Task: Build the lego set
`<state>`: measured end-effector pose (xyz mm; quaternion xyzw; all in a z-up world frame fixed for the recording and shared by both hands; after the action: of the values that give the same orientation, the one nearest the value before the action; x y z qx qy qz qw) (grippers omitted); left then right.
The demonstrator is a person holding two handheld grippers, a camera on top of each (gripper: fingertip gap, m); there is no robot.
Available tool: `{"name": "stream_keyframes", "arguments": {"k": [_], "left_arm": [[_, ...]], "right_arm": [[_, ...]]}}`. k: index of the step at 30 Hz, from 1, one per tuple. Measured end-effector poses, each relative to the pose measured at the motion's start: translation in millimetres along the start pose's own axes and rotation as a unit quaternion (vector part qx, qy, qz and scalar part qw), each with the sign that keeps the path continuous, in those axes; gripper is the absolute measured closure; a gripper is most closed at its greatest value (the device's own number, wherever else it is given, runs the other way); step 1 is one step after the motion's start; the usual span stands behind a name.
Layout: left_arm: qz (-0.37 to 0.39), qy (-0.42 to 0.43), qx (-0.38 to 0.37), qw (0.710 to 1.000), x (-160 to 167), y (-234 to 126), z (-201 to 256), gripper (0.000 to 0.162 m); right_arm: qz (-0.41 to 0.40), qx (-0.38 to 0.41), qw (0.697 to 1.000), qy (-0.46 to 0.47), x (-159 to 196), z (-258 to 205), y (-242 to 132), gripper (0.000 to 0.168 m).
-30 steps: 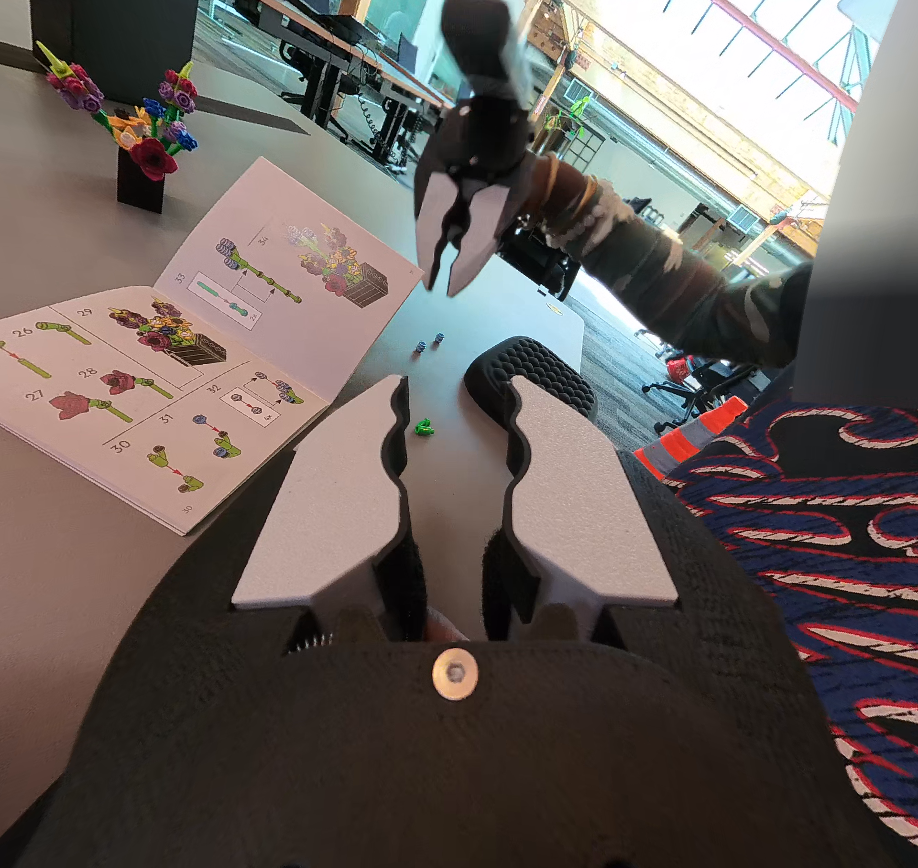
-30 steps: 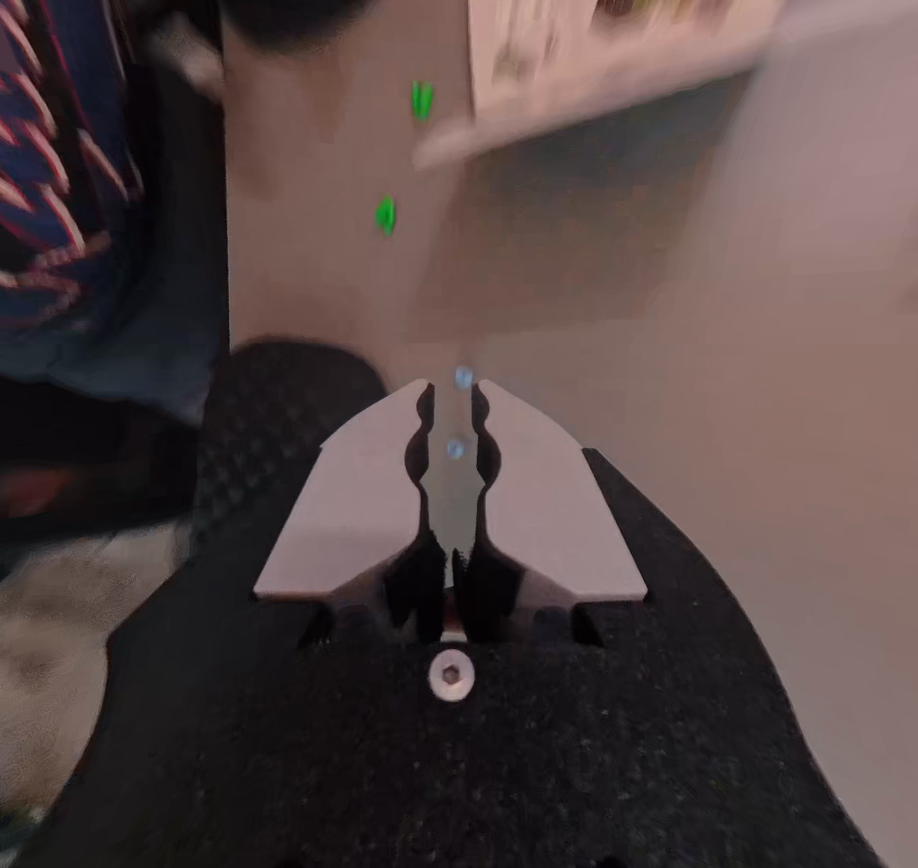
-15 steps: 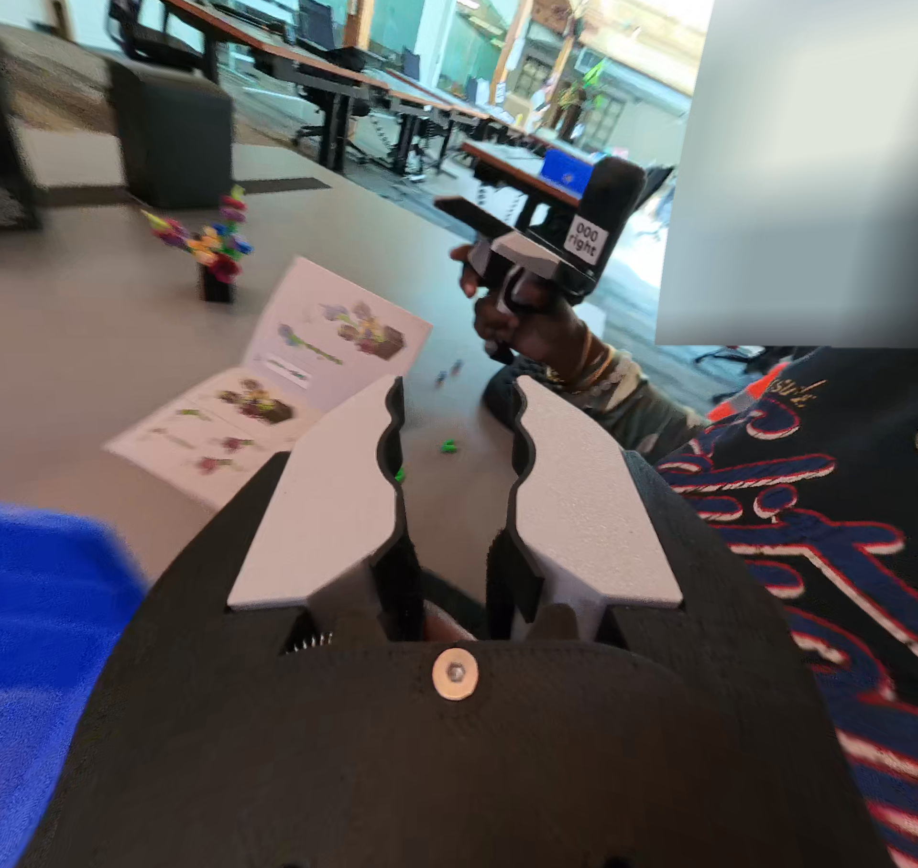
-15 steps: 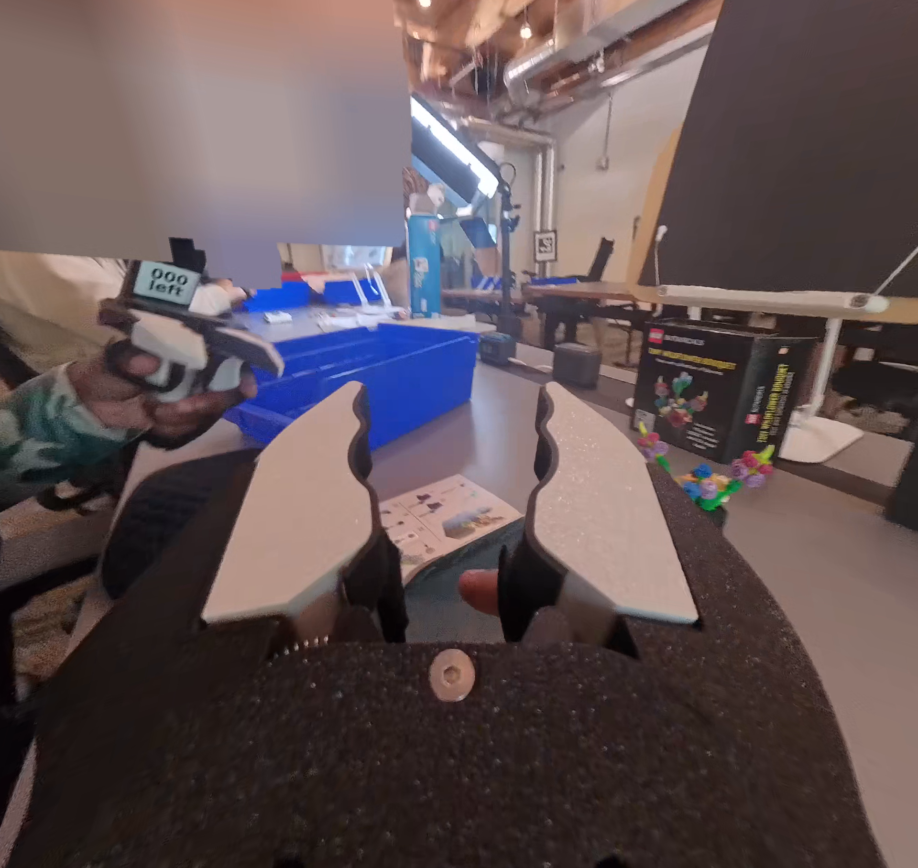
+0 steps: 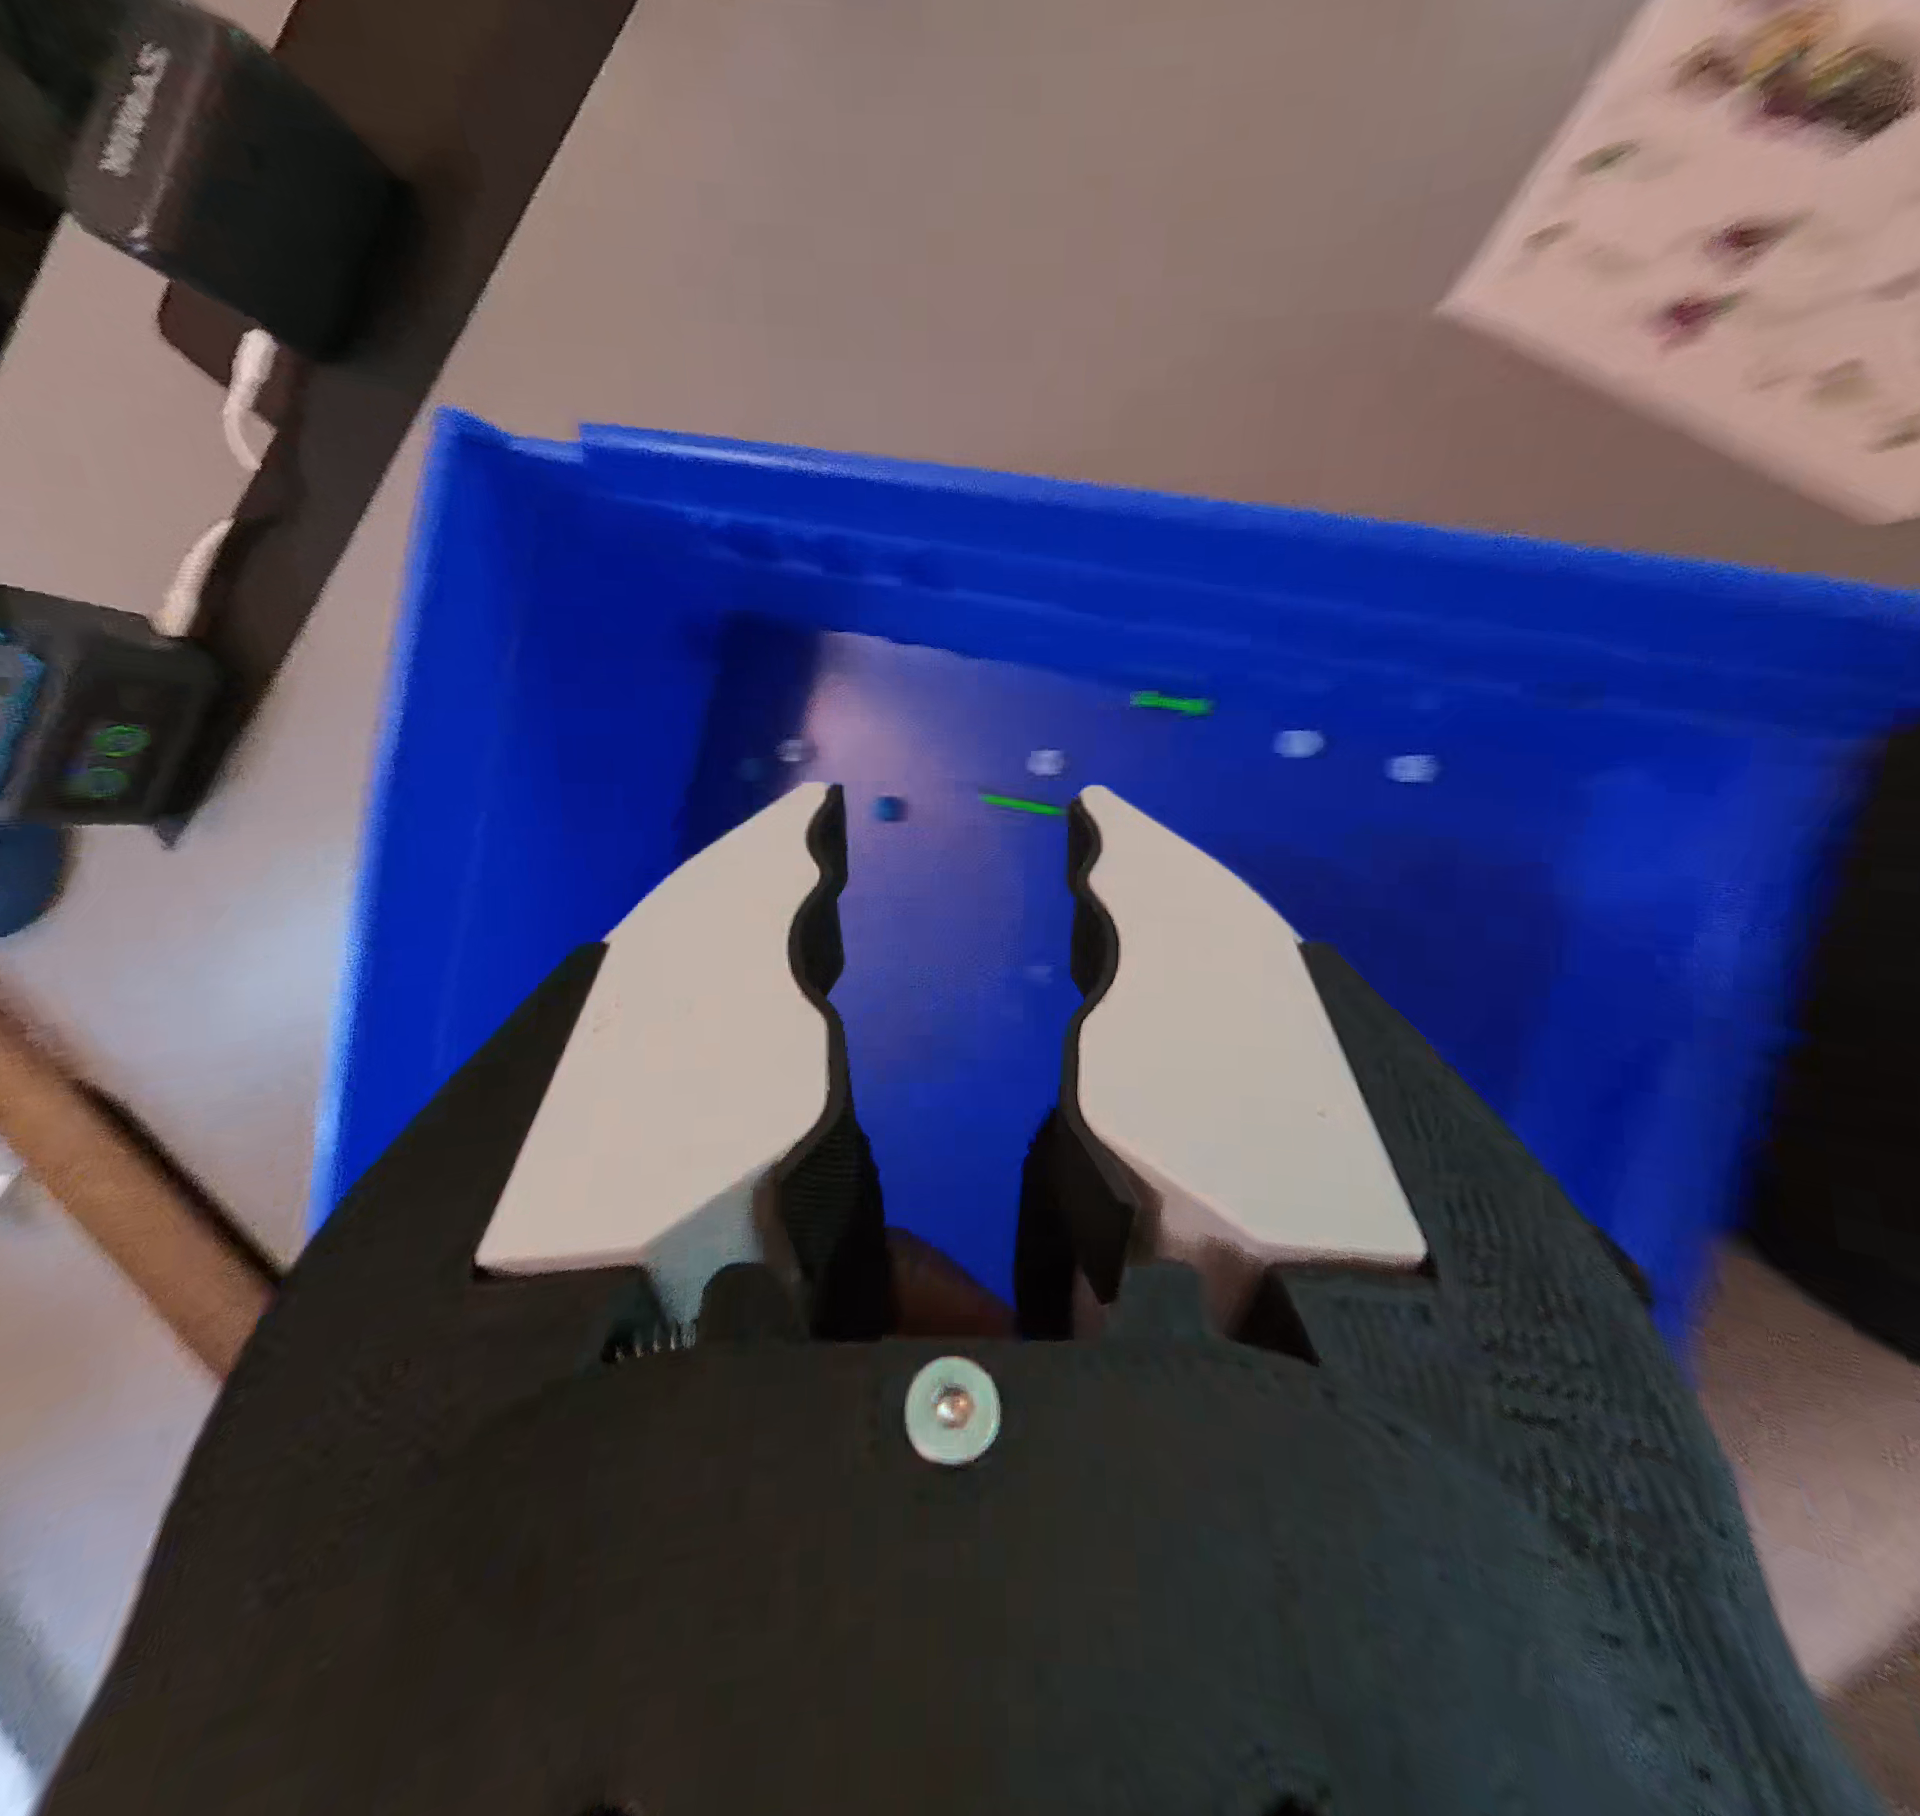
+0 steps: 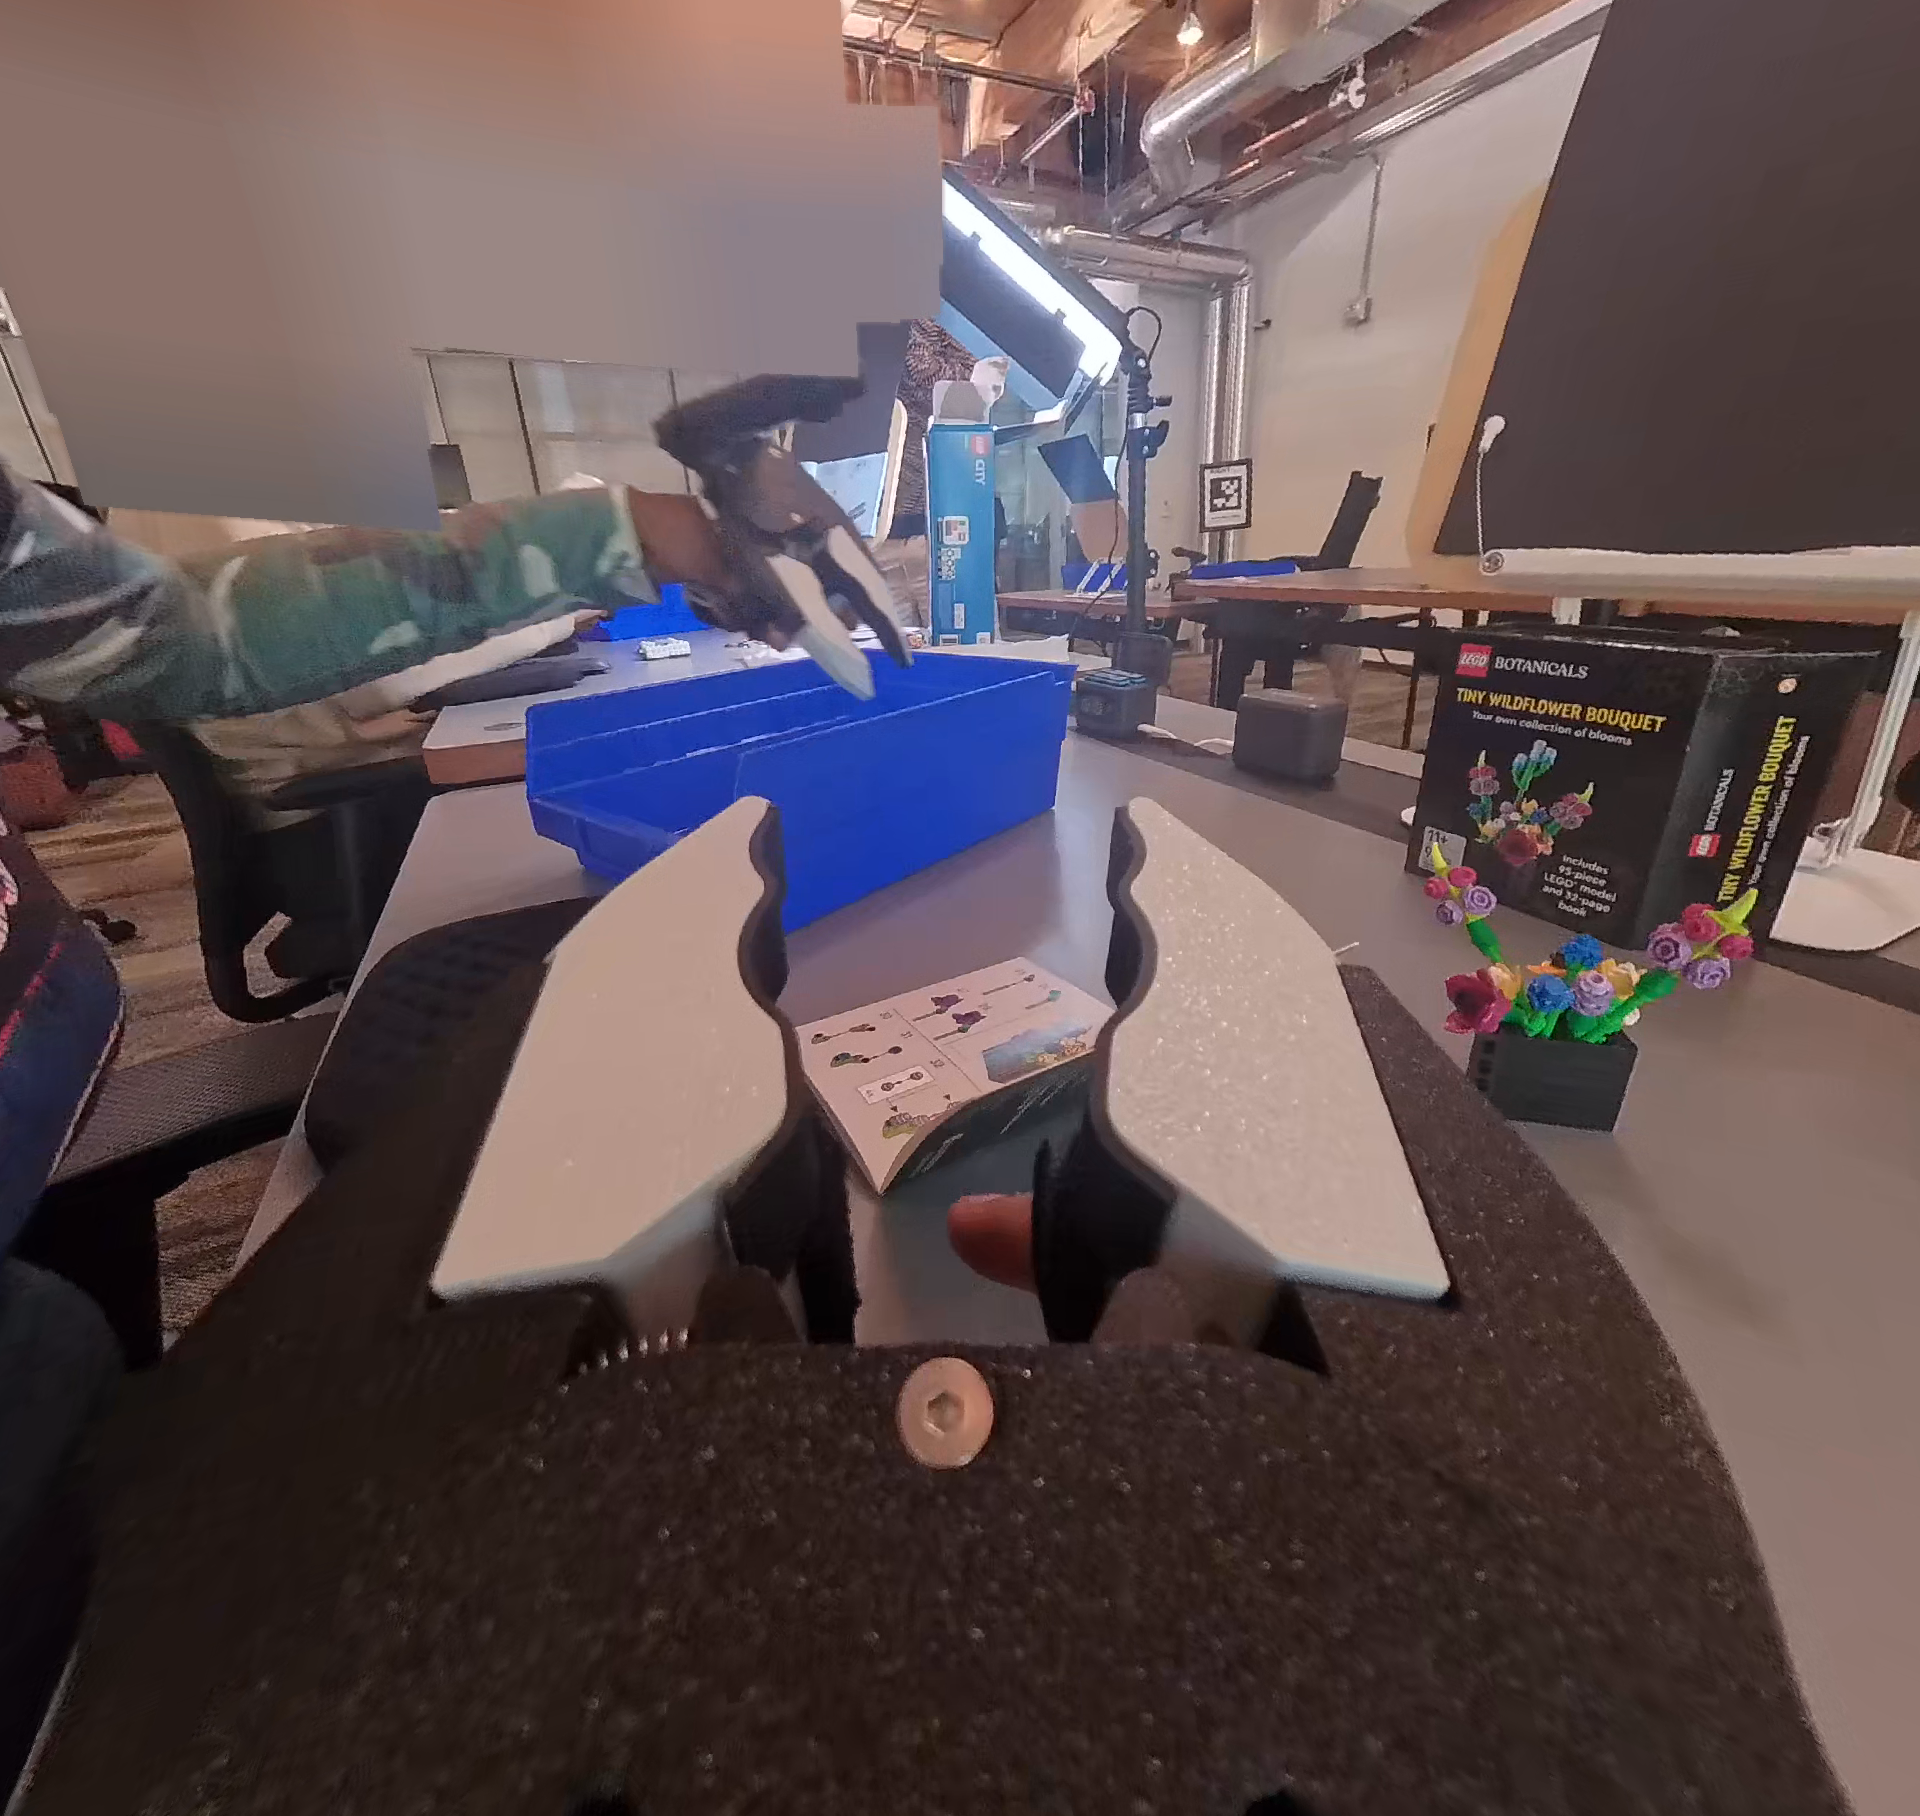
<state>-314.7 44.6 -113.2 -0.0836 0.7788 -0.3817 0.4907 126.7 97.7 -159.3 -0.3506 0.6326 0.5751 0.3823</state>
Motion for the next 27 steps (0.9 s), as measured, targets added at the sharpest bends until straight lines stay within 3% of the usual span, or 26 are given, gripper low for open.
{"name": "stream_keyframes", "arguments": {"k": [3, 6, 10, 18, 27], "left_arm": [[-0.046, 0.005, 0.004, 0.999, 13.9, 37.0, -36.1, 0.138], [-0.103, -0.044, 0.039, 0.993, 30.5, 66.8, -56.2, 0.146], [-0.123, -0.029, 0.073, 0.989, 39.5, 89.7, -64.8, 0.15], [-0.144, 0.003, 0.115, 0.983, 48.2, 103.2, -68.6, 0.148], [-0.151, -0.025, 0.128, 0.98, 51.5, 102.7, -68.2, 0.153]], "right_arm": [[0.005, 0.004, 1.0, 0.012, -0.2, 1.9, -2.6, 0.109], [0.017, 0.006, 1.0, 0.021, -2.0, 3.1, -4.7, 0.111], [0.019, 0.005, 0.999, 0.028, -2.0, 4.2, -5.3, 0.111], [0.006, -0.003, 0.999, 0.033, 2.0, 4.2, -3.5, 0.112], [0.0, 0.002, 1.0, 0.029, 2.9, 5.1, -4.0, 0.113]]}}
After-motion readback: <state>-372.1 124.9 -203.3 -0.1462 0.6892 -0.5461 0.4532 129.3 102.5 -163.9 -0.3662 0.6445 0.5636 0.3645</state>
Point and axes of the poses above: each gripper's, where its closed fingertips meet, y out along the fingers, x out of its underside, z = x × y across the jaws, the point moved 8 cm from there along -y, back along the fingers, and after that the axes turned 15 degrees about z, right-handed, at the moved point
